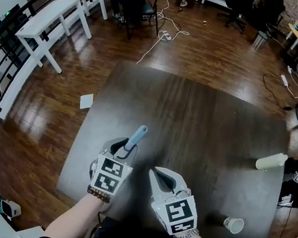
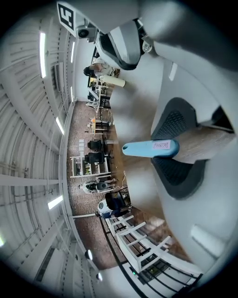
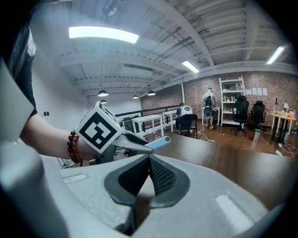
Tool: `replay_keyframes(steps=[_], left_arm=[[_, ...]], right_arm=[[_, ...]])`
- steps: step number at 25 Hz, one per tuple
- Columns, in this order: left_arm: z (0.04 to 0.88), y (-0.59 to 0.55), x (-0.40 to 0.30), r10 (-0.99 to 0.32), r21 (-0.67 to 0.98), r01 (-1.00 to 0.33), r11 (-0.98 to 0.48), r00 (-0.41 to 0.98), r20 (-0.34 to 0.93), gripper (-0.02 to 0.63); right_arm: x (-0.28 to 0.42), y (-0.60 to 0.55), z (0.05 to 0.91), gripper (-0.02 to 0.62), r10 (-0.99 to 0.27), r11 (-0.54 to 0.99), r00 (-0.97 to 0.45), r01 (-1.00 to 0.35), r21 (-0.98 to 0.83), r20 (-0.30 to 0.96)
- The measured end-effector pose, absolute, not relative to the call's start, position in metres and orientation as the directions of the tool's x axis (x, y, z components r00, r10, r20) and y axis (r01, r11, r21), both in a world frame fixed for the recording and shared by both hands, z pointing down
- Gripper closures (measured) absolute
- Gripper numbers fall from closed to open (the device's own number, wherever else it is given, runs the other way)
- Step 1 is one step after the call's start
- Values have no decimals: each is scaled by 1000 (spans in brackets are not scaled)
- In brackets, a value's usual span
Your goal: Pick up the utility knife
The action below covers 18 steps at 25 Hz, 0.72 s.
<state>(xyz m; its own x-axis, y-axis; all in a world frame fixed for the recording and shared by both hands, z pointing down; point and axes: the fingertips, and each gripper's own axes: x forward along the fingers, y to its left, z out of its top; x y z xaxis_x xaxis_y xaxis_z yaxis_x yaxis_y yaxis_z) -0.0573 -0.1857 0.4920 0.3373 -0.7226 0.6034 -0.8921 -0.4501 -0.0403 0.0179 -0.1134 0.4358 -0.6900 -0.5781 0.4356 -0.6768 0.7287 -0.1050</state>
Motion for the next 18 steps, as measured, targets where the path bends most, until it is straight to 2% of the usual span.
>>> replay_keyframes(steps=[18], left_arm=[[441,-64,-28,-780,-99,-896,-434,319,538,462]], right_arm=[[30,-35,404,601,-557,786,-747,-615,-60,362]])
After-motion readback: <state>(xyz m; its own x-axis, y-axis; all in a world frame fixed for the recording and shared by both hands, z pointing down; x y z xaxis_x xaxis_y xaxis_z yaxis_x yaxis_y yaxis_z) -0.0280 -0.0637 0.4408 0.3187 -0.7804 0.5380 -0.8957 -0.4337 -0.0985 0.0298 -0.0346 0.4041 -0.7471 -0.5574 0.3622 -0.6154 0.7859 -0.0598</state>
